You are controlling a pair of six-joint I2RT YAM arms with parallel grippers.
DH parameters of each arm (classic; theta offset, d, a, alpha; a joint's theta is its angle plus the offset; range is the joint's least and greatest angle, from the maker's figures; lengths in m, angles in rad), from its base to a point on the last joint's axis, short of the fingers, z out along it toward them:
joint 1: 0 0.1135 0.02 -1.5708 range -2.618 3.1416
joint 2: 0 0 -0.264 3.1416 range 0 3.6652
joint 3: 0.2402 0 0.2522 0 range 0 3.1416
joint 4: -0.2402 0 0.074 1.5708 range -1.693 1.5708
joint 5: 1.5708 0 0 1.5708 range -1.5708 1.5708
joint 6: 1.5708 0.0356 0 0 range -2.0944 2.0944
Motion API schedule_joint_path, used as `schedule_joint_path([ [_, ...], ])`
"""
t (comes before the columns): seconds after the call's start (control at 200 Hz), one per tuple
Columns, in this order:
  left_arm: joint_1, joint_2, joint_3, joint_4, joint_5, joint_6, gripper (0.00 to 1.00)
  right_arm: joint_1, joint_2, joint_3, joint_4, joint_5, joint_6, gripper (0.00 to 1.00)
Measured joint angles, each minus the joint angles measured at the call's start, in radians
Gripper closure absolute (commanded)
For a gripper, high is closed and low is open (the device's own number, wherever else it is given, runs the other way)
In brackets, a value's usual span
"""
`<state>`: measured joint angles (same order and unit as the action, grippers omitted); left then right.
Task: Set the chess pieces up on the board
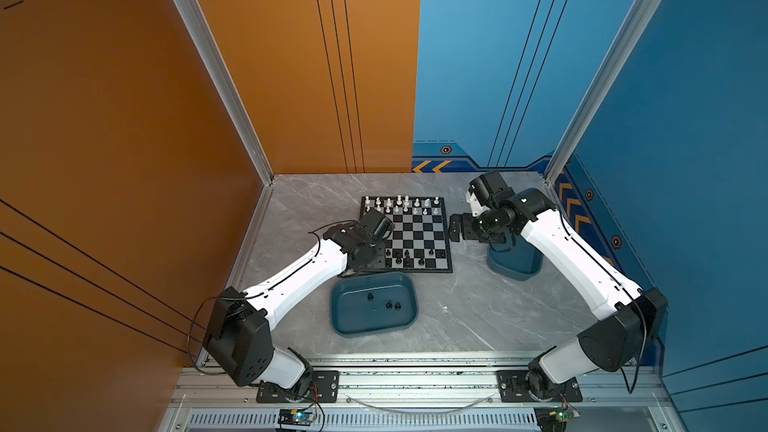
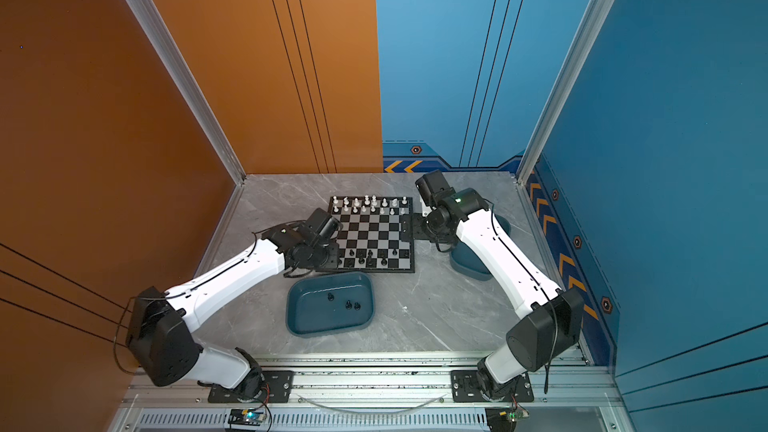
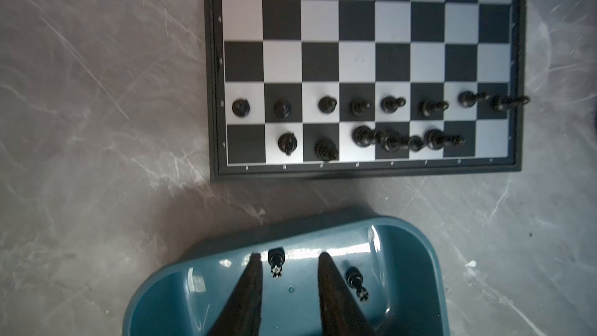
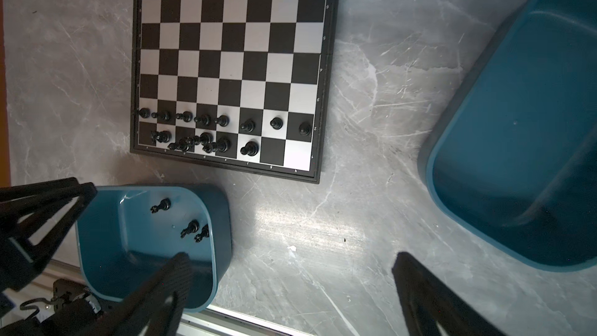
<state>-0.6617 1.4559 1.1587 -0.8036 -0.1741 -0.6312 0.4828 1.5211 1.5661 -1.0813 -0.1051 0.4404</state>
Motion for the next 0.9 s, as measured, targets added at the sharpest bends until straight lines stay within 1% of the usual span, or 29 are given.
schedule_joint_path([
  [0.175,-0.079,-0.032,-0.131,0.002,-0.01,-0.089,0.68,0.019,-0.05,-0.037,0.001,-0.005,0.0,0.0],
  [0.335,-0.106,-0.024,-0.217,0.019,-0.01,-0.134,0.69,0.026,-0.072,-0.05,0.003,-0.008,0.0,0.0],
  [0.626,-0.117,0.059,-0.222,0.079,-0.014,-0.141,0.69,0.028,-0.135,-0.085,0.003,-0.006,0.0,0.0],
  [0.901,-0.117,0.11,-0.222,0.111,-0.014,-0.126,0.72,0.028,-0.185,-0.111,-0.001,0.004,0.001,0.0],
])
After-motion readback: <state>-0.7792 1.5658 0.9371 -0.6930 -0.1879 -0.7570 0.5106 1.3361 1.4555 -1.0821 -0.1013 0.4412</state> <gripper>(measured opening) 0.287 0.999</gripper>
